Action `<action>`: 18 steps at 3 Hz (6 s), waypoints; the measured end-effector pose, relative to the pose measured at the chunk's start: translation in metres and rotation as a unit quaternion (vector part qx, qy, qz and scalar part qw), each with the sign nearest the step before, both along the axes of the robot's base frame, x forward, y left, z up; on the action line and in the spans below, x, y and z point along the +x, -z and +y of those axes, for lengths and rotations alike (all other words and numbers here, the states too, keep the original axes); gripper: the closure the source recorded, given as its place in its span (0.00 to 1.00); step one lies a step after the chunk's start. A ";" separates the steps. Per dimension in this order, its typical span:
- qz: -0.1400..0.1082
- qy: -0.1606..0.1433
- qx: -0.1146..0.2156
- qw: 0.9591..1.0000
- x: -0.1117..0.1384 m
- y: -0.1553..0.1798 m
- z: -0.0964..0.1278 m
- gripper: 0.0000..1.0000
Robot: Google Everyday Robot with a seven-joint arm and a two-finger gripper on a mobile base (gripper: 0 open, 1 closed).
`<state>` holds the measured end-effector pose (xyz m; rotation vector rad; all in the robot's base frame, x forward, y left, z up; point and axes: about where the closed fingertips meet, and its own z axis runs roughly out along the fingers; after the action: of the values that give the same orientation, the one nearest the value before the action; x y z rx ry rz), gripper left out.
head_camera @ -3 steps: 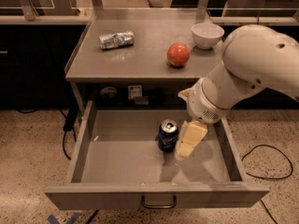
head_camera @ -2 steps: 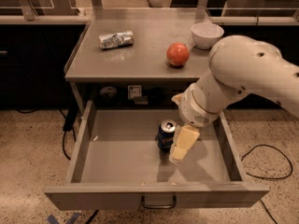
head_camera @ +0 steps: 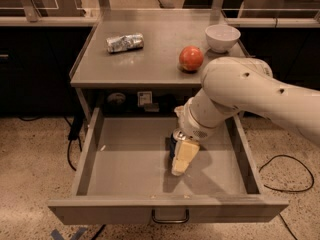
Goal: Pick pepsi can from top drawer and place on counter
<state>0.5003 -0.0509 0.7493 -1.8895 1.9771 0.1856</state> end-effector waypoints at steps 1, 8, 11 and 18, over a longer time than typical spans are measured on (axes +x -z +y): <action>-0.005 -0.005 -0.007 1.000 0.003 0.009 0.007 0.00; 0.044 0.006 -0.057 0.997 0.037 0.100 -0.007 0.00; 0.045 0.007 -0.059 0.997 0.037 0.100 -0.007 0.68; 0.020 -0.021 -0.073 0.997 0.045 -0.010 -0.017 1.00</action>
Offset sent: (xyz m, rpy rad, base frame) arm 0.0061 0.0136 -0.0408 -0.0137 0.0268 0.0157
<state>0.5452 -0.0683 0.7588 -2.0337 2.0280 0.0934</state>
